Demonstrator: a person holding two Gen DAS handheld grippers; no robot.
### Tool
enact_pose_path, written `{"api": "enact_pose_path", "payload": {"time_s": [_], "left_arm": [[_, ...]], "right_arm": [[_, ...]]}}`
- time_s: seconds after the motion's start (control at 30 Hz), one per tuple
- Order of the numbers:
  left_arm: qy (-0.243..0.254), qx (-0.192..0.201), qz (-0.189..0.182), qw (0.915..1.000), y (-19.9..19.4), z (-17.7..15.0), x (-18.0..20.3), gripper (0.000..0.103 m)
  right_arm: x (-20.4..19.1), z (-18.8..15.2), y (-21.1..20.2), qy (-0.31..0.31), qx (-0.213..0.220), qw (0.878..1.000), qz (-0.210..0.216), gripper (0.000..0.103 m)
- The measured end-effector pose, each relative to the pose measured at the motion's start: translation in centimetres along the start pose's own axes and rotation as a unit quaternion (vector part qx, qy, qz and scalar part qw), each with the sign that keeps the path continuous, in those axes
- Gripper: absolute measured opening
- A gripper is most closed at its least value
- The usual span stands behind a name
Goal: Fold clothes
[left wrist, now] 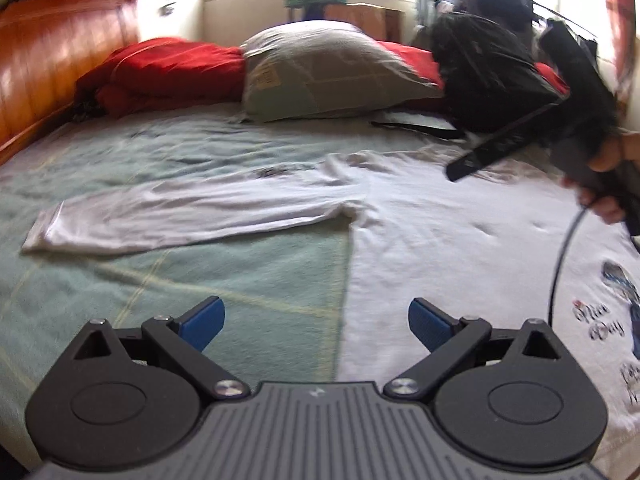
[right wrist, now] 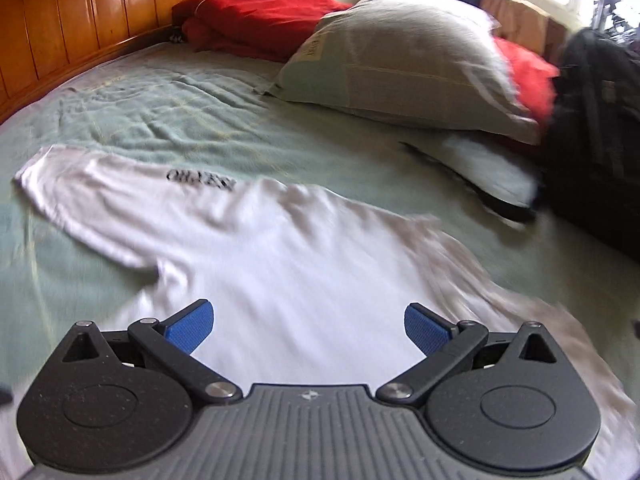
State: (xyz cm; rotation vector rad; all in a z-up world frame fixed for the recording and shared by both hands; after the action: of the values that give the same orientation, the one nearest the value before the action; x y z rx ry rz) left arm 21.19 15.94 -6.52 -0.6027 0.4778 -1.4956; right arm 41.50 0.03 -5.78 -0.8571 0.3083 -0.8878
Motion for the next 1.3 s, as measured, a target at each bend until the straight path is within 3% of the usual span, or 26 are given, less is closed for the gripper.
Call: {"api": "enact_pose_path", "payload": {"time_s": [0.27, 0.43, 0.6, 0.9, 1.1, 1.3], "left_arm": [[0.067, -0.019, -0.085, 0.994, 1.8, -0.6, 6.7, 0.099], [0.122, -0.039, -0.091, 0.9875, 3.4, -3.2, 9.4, 0.098], [0.109, -0.049, -0.11, 0.9867, 3.3, -4.8, 9.2, 0.099], [0.118, -0.051, -0.092, 0.9874, 0.7, -6.9, 8.0, 0.1], [0.13, -0.04, -0.081, 0.9874, -1.9, -9.1, 7.0, 0.101], [0.148, -0.011, -0.086, 0.9851, -4.3, -7.7, 9.2, 0.101]], "right_arm": [[2.6, -9.6, -7.6, 0.053, 0.01, 0.998, -0.02, 0.103], [1.6, -15.2, -8.3, 0.061, 0.0, 0.998, -0.019, 0.103], [-0.1, -19.4, -8.2, 0.069, -0.004, 0.998, -0.015, 0.103], [-1.0, -23.2, -11.6, 0.063, 0.031, 0.996, -0.062, 0.103], [-1.0, -27.0, -13.9, 0.085, 0.039, 0.993, -0.072, 0.103], [-1.3, -29.3, -14.9, 0.109, 0.056, 0.989, -0.08, 0.103]]}}
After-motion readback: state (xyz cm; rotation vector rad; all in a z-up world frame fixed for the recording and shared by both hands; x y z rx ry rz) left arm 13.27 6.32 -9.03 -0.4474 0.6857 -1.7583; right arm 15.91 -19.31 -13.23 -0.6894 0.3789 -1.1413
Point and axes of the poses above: each gripper's, at about its wrist camera, not at the fingertips, and y roughly the way its jaws point, x to its right, z to its top, the point moved 7 cm from there along y, roughly the way its jaws point, and after that the axes turned 5 degrees about -y, right-handed, at the moved point
